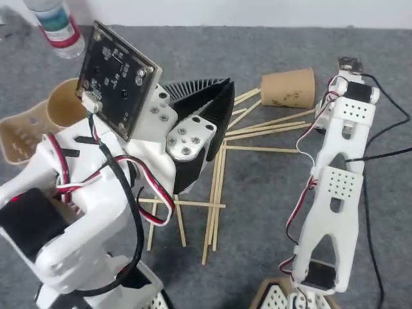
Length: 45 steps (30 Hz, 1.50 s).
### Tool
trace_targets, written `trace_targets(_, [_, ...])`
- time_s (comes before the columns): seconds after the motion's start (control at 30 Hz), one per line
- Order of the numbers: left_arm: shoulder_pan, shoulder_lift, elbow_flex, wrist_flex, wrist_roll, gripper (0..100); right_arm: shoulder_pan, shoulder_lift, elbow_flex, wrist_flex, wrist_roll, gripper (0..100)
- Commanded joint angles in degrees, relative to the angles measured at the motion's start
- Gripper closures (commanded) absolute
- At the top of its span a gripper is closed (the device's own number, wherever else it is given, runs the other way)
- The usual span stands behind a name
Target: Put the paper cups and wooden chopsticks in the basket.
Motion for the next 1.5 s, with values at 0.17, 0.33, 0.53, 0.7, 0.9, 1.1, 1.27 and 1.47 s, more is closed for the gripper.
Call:
trace_targets(0.17, [0.7,-1.3,0.1,0.4,0.7,99,-1.4,-0.7,-2.1,2.3,-0.1,99.1])
trace_targets(0.33, [-4.6,-1.8,2.8,1.1,-5.4,99,-1.3,-0.7,-2.1,2.3,-0.1,99.1])
trace_targets(0.53, [-26.8,-9.7,15.0,0.9,-11.3,98,-1.2,-0.7,-2.1,2.3,-0.1,99.1])
trace_targets(0.7, [-44.5,-18.1,33.6,0.9,-11.7,95,-0.9,-0.7,-2.1,2.3,-0.1,99.1])
trace_targets(0.9, [-54.8,-30.8,59.0,-1.6,-19.6,85,-0.8,-0.7,-2.1,2.3,-0.1,99.1])
trace_targets(1.1, [-59.3,-50.3,88.7,-14.4,-22.5,86,0.1,-0.7,-2.2,2.4,-0.4,99.1])
trace_targets(1.27, [-63.5,-65.8,108.3,-22.0,-23.0,86,0.5,-0.7,-2.2,2.4,-0.4,99.1])
trace_targets(1.47, [-70.8,-69.4,120.6,-29.3,-29.3,86,0.5,-0.7,-2.2,2.4,-0.4,99.1])
